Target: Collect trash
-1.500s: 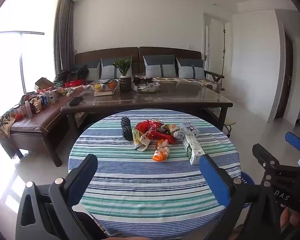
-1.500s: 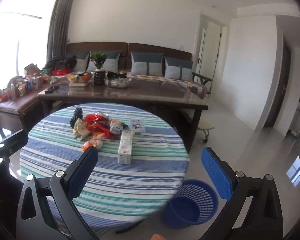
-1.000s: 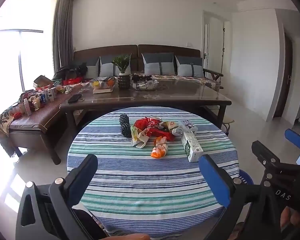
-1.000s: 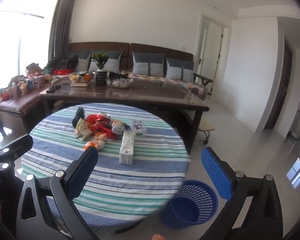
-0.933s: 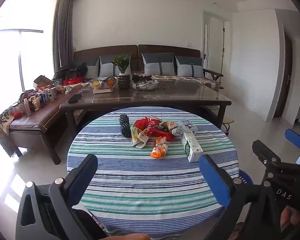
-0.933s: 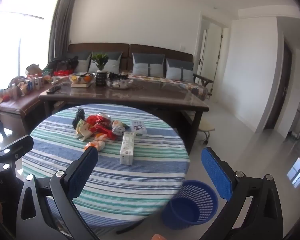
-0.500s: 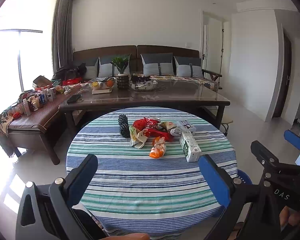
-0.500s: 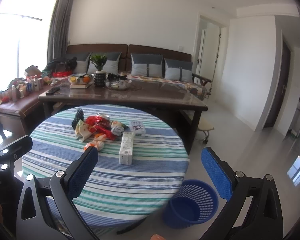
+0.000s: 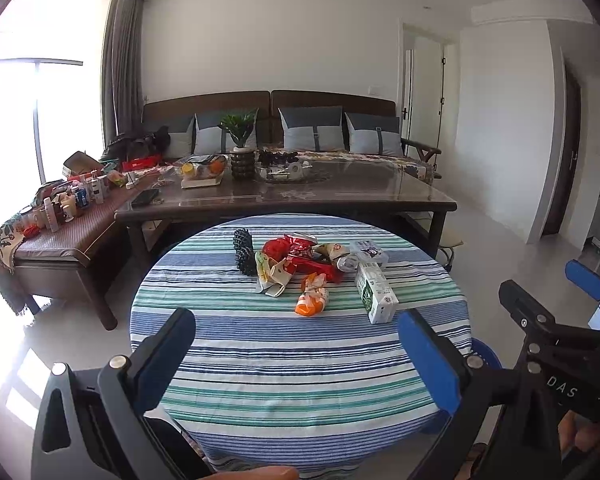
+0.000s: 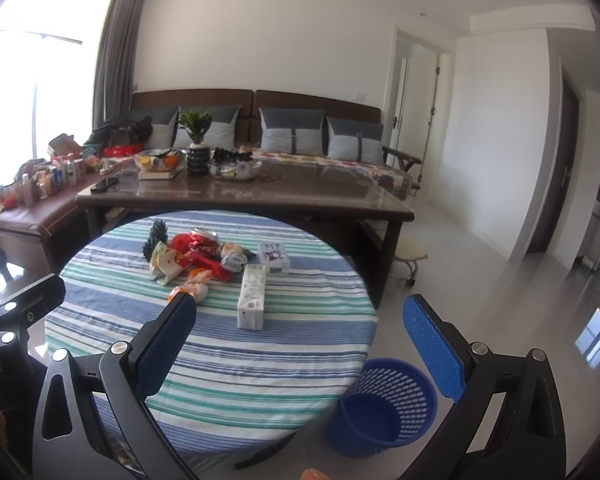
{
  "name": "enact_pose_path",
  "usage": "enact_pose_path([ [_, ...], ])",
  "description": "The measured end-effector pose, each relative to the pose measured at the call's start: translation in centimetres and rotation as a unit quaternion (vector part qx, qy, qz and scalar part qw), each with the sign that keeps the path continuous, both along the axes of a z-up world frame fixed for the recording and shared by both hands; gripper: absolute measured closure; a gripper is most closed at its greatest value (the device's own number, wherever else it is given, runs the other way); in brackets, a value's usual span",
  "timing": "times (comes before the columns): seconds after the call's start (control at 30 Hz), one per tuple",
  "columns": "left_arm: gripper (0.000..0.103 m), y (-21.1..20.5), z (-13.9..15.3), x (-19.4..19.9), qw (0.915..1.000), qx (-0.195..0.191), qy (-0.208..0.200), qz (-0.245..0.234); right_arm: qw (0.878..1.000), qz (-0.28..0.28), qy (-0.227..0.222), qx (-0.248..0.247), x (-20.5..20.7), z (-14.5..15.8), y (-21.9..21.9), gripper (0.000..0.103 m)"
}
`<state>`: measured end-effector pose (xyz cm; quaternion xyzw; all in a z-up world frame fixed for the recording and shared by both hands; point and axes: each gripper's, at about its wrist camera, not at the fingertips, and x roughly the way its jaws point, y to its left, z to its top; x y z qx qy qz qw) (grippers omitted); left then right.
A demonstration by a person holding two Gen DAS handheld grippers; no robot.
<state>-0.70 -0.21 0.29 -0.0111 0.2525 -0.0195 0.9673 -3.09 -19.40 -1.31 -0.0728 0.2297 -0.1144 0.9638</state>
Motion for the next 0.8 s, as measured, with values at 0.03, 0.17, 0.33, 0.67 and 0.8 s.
enact_pose_path([
  [0.03,0.0,0.01,-0.01,-0.01,1.0,-0.001,0.0,0.0,1.0,0.0,0.0,0.002,0.03,0.0,-0.05,0.0],
  [0.17,0.0,0.07,-0.02,-0.1,1.0,-0.002,0.0,-0.001,1.0,0.001,0.001,0.001,0.02,-0.05,-0.09,0.0],
  [0.33,0.0,0.04,-0.07,-0.15,1.0,-0.003,0.001,-0.003,1.0,0.001,0.001,0.002,-0.04,-0.08,-0.13,0.0],
  [0.67,0.0,-0.12,0.08,-0.22,1.0,-0.007,-0.001,-0.003,1.0,0.002,0.001,0.003,-0.09,-0.08,-0.11,0.0],
  [0.8,0.0,-0.16,0.06,-0.23,1.0,-0.008,-0.001,-0.003,1.0,0.002,0.002,0.003,-0.11,-0.08,-0.07,0.0],
])
